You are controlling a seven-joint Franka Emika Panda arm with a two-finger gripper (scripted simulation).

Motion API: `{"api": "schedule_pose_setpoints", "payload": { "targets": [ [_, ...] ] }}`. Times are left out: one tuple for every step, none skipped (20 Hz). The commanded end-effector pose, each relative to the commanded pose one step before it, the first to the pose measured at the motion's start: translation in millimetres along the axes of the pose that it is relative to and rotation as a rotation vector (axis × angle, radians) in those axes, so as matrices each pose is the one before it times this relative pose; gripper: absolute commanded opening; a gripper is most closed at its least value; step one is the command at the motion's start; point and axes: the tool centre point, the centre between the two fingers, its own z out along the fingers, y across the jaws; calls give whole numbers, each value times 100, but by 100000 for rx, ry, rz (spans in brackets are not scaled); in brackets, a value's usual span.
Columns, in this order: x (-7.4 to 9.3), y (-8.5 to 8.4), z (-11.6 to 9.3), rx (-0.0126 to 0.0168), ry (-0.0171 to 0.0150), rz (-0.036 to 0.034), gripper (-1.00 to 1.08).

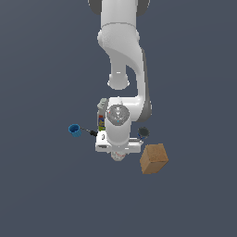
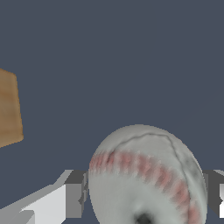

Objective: Pick up a designated object from a clutter of objects.

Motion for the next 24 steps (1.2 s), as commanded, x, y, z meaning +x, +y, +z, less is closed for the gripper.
{"api": "schedule_pose_setpoints", "payload": {
  "targets": [
    [18, -6, 93, 2, 5, 0, -100],
    [0, 0, 0, 0, 0, 0, -100],
    [0, 0, 0, 0, 0, 0, -100],
    [0, 6, -68, 0, 0, 0, -100],
    [-12, 0, -18, 0, 0, 0, -100],
    [-35, 0, -54, 0, 0, 0, -100],
    [-59, 0, -90, 0, 0, 0, -100],
    [-82, 0, -126, 0, 0, 0, -100],
    [-106, 0, -163, 0, 0, 0, -100],
    [-130, 0, -199, 0, 0, 0, -100],
    [-153, -1, -235, 0, 0, 0, -100],
    [-177, -1, -272, 0, 0, 0, -100],
    [-201, -1, -308, 0, 0, 0, -100],
    [-224, -1, -345, 0, 0, 0, -100],
    [-248, -1, -382, 0, 0, 0, -100],
    [-272, -1, -418, 0, 0, 0, -100],
    [-296, -1, -455, 0, 0, 0, -100],
    [-319, -1, -492, 0, 0, 0, -100],
    [-343, -1, -529, 0, 0, 0, -100],
    [-366, -1, -566, 0, 0, 0, -100],
    [-390, -1, -603, 0, 0, 0, -100],
    [-413, -1, -640, 0, 0, 0, -100],
    [-436, -2, -677, 0, 0, 0, -100],
    [-458, -2, -712, 0, 0, 0, -100]
  ]
}}
